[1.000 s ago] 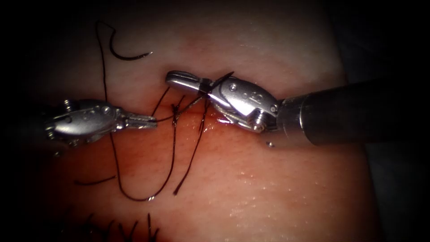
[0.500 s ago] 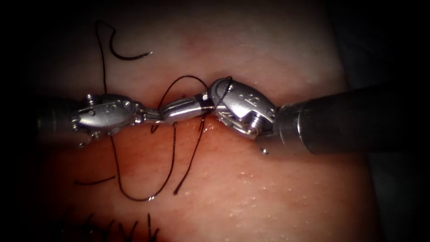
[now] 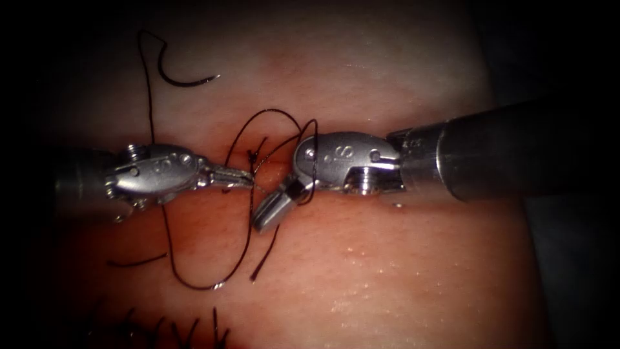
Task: Wound Closure
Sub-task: Grab the tail of the suture with the right tool.
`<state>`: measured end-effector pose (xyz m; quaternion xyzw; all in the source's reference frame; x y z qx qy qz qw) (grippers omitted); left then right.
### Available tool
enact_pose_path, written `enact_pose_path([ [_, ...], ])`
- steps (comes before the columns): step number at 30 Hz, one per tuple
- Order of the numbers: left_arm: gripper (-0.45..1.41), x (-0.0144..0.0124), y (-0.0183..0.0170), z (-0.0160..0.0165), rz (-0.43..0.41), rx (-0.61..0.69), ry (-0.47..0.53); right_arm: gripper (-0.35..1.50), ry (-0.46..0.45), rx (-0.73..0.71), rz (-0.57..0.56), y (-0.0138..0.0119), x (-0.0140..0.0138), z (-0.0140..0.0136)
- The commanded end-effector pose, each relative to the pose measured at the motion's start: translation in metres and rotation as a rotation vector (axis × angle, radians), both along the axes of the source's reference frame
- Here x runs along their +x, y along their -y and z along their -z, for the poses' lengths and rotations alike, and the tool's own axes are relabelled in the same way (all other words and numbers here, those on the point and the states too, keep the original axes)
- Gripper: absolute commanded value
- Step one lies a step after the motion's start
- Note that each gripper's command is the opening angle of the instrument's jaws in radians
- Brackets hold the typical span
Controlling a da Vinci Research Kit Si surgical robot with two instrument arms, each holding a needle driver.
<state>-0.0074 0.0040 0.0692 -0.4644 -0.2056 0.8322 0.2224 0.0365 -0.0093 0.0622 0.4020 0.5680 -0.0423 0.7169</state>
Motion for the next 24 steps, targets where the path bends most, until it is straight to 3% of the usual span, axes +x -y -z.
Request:
enact_pose_path([
  [1, -0.45, -0.0005, 0.0000, -0.0007, 0.000, -0.001, 0.001, 0.27, 0.004, -0.010, 0.024, 0.0008, 0.0010, -0.0007],
  [4, -0.45, -0.0003, 0.0000, -0.0006, -0.001, -0.002, -0.001, 0.62, 0.027, -0.044, 0.071, 0.0019, 0.0013, -0.0012],
  [6, -0.45, -0.0001, 0.0000, -0.0006, -0.002, -0.003, -0.002, 0.71, 0.034, -0.065, 0.108, 0.0028, 0.0013, -0.0016],
  [15, -0.45, 0.0003, 0.0002, -0.0009, -0.002, -0.008, -0.007, 0.62, 0.051, -0.113, 0.196, 0.0045, 0.0015, -0.0022],
  [24, -0.45, 0.0004, 0.0008, -0.0010, -0.004, -0.013, -0.008, 0.59, 0.124, -0.177, 0.258, 0.0060, 0.0027, -0.0035],
])
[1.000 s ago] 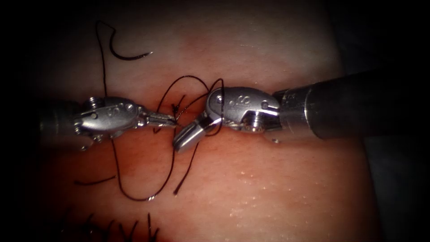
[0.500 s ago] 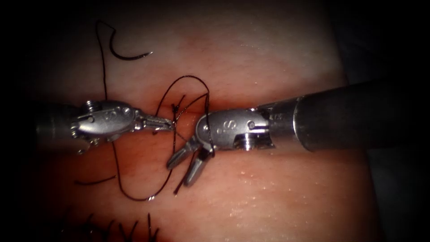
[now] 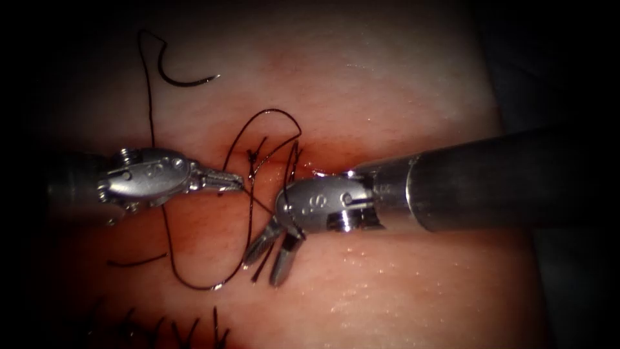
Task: Wound Closure
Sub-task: Grab the tail of the suture with the right tool, then pull the right tool up and the left tool down.
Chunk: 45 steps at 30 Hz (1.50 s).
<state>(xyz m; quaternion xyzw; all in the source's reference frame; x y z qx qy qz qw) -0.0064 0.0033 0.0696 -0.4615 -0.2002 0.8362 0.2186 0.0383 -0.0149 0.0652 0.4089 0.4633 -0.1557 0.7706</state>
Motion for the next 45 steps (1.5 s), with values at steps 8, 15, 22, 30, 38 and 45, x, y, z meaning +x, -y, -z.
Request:
enact_pose_path([
  [8, -0.45, -0.0002, 0.0006, -0.0001, -0.004, -0.003, 0.003, -0.35, 0.091, -0.063, 0.138, 0.0017, 0.0007, -0.0009],
  [15, -0.45, -0.0002, 0.0014, 0.0009, -0.006, -0.007, 0.000, -0.35, 0.100, -0.085, 0.174, 0.0012, 0.0009, -0.0008],
  [22, -0.45, -0.0001, 0.0036, 0.0011, -0.021, -0.016, -0.010, -0.35, -0.014, -0.034, -0.026, -0.0024, -0.0001, -0.0001],
  [30, -0.45, 0.0002, 0.0061, 0.0006, -0.022, -0.006, -0.026, -0.35, -0.112, 0.067, -0.191, -0.0062, -0.0027, 0.0000],
  [38, -0.45, 0.0006, 0.0087, 0.0002, -0.051, -0.003, -0.047, -0.35, -0.168, 0.151, -0.314, -0.0085, -0.0037, -0.0008],
  [45, -0.45, 0.0020, 0.0114, 0.0020, -0.117, 0.010, -0.060, -0.35, -0.132, 0.149, -0.418, -0.0115, -0.0049, -0.0020],
])
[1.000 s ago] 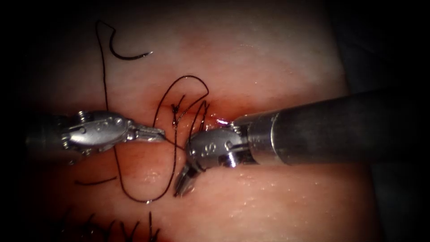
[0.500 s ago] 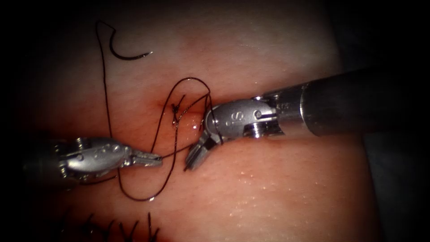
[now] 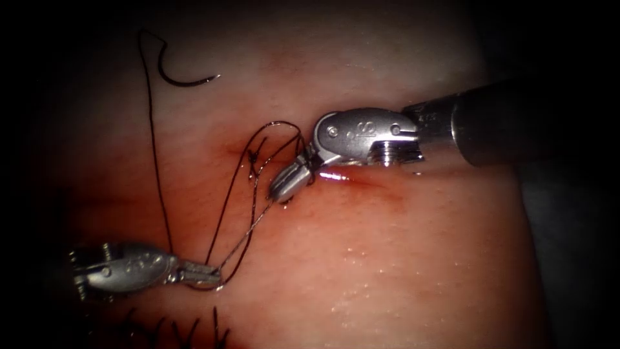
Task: Wound Closure
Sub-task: Pull the right tool up and the left tool down.
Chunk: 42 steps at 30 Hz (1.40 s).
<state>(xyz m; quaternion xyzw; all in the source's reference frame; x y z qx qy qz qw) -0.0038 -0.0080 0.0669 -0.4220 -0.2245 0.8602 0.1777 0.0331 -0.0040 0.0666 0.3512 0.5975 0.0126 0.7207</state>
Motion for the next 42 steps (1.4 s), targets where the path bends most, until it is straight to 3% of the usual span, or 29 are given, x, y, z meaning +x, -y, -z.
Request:
enact_pose_path([
  [1, -0.45, -0.0003, 0.0005, -0.0002, -0.010, 0.003, 0.009, -0.35, 0.011, 0.000, -0.017, -0.0009, 0.0001, -0.0007],
  [8, -0.45, 0.0024, 0.0021, 0.0029, -0.039, 0.012, 0.025, -0.35, 0.050, -0.016, -0.048, -0.0028, -0.0021, -0.0023],
  [17, -0.45, 0.0052, 0.0044, 0.0041, -0.065, 0.026, 0.013, -0.35, 0.079, -0.052, -0.054, -0.0035, -0.0037, -0.0029],
  [25, -0.45, 0.0057, 0.0071, 0.0045, -0.126, 0.028, -0.033, -0.35, 0.109, -0.073, -0.091, -0.0047, -0.0038, -0.0038],
  [32, -0.45, 0.0054, 0.0094, 0.0042, -0.238, 0.052, -0.061, -0.35, 0.161, -0.119, -0.152, -0.0064, -0.0036, -0.0050],
  [36, -0.45, 0.0053, 0.0115, 0.0035, -0.361, 0.080, -0.089, -0.35, 0.179, -0.140, -0.177, -0.0068, -0.0032, -0.0056],
  [42, -0.45, 0.0051, 0.0128, 0.0033, -0.426, 0.101, -0.089, -0.35, 0.224, -0.208, -0.205, -0.0074, -0.0036, -0.0061],
])
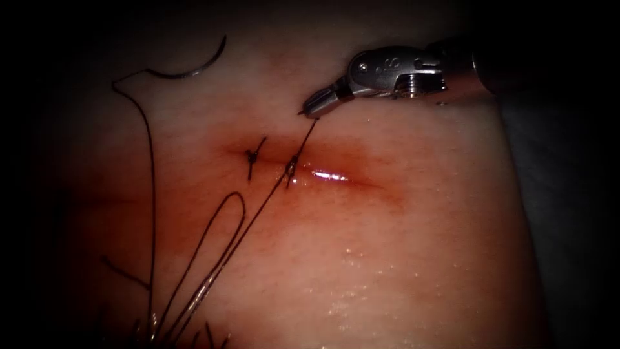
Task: Wound Closure
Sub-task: Pull the right tool up and the left tool down, then wrap the suture once around the right tool counter clockwise.
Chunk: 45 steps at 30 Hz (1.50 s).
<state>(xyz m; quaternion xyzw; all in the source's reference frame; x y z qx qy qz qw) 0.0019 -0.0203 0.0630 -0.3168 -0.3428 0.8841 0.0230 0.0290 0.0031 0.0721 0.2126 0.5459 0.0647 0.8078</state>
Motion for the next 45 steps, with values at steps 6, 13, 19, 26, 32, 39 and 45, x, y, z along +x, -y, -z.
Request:
enact_pose_path([
  [6, -0.45, -0.0012, 0.0029, -0.0010, -0.084, 0.051, 0.017, -0.35, 0.138, -0.104, -0.048, -0.0015, -0.0017, -0.0014],
  [13, -0.45, -0.0010, 0.0041, -0.0006, -0.129, 0.075, 0.033, -0.35, 0.168, -0.133, -0.096, -0.0018, -0.0031, -0.0012],
  [19, -0.45, -0.0007, 0.0040, -0.0002, -0.145, 0.084, 0.044, -0.35, 0.153, -0.134, -0.100, -0.0015, -0.0028, -0.0010],
  [26, -0.45, -0.0024, -0.0017, 0.0040, -0.041, -0.003, 0.098, 1.24, 0.032, -0.069, -0.222, 0.0009, -0.0010, 0.0009],
  [32, -0.45, -0.0055, -0.0084, 0.0079, 0.038, -0.106, 0.214, 1.33, -0.035, -0.039, -0.260, 0.0019, -0.0021, 0.0036],
  [39, -0.45, -0.0080, -0.0146, 0.0095, 0.105, -0.238, 0.270, 1.43, -0.001, -0.112, -0.410, -0.0008, -0.0060, 0.0063],
  [45, -0.45, -0.0097, -0.0209, 0.0104, 0.219, -0.341, 0.333, 1.41, 0.002, -0.165, -0.515, 0.0008, -0.0084, 0.0097],
])
